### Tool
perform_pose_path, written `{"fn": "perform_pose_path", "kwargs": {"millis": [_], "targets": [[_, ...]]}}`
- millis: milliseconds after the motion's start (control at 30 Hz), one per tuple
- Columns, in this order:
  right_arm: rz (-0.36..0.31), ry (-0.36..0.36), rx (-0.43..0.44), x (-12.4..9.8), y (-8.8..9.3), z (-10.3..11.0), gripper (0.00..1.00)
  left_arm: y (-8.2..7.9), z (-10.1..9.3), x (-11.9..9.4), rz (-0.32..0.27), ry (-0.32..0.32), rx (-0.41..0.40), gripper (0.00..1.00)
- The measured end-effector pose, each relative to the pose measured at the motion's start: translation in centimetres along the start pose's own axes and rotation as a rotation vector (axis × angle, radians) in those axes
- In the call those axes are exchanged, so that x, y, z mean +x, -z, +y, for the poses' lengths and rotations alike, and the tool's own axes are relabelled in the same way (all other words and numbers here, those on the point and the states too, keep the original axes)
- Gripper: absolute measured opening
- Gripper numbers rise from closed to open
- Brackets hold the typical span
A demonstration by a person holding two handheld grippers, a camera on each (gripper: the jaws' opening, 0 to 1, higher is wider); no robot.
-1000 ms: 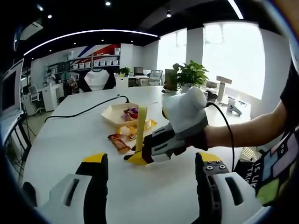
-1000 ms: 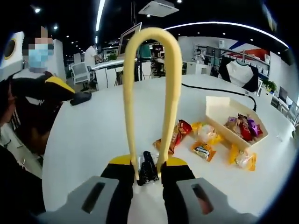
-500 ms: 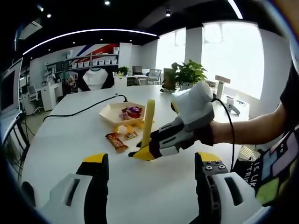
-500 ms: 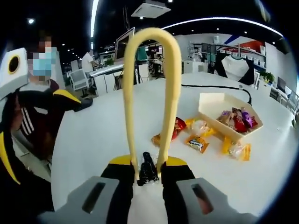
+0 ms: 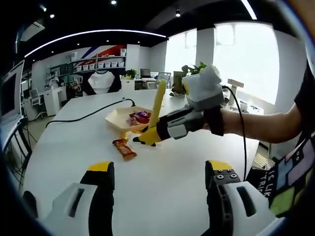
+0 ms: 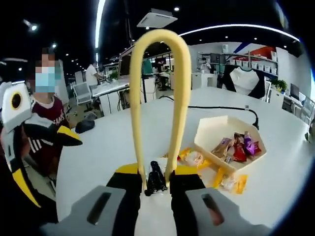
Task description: Place the target food into the container with the food tongs after gripping and lifting it, then release it inside without dropping or visibly crushing the food.
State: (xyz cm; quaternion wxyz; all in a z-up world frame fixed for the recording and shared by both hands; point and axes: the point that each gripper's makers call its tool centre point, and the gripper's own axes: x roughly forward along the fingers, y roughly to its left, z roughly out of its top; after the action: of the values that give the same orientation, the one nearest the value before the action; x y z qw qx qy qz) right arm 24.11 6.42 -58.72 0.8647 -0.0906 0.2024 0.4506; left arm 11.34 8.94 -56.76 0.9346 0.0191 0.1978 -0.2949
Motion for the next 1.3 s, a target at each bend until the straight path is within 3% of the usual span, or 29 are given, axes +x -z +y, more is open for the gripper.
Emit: {"fn": "perform_pose_path", "kwargs": {"millis": [400,600,667,733,800,900,1067,1300], "targets": [[-0.038,0.082,-0.026,2.7,-4.2,-6.6,0.18,-0.5,0.3,0.1,-0.003,0.001,0.006,0.80],[0.000,0.106,-0.021,4.6,-4.8,-9.3,0.18,-0.3,0.5,0.1,-0.001,-0.002,0.004,0.80],[0.045,0.148,0.065,4.9,-4.8,-10.4,0.18,-0.1,0.5,0.1,0.004,-0.003,0.007,0.80],[0.014,0.134,0.003,5.6,-6.0,-10.7,0.18,0.0,0.5,0.2,0.011,-0.001,0.010,0.80],[0.014,0.125,0.002,6.3,-6.5,-10.9,0.18,0.0,0.4,0.2,0.011,0.000,0.007,0.80],[0.061,0.100,-0.012,7.5,-6.1,-11.1,0.18,-0.1,0.5,0.4,0.011,0.002,0.003,0.80],[0.132,0.129,-0.085,8.7,-5.0,-12.3,0.19,-0.9,0.5,0.6,0.008,0.011,0.027,0.80],[0.135,0.139,-0.051,8.7,-4.1,-13.1,0.19,-1.9,0.3,1.1,-0.013,0.021,0.029,0.80]]}}
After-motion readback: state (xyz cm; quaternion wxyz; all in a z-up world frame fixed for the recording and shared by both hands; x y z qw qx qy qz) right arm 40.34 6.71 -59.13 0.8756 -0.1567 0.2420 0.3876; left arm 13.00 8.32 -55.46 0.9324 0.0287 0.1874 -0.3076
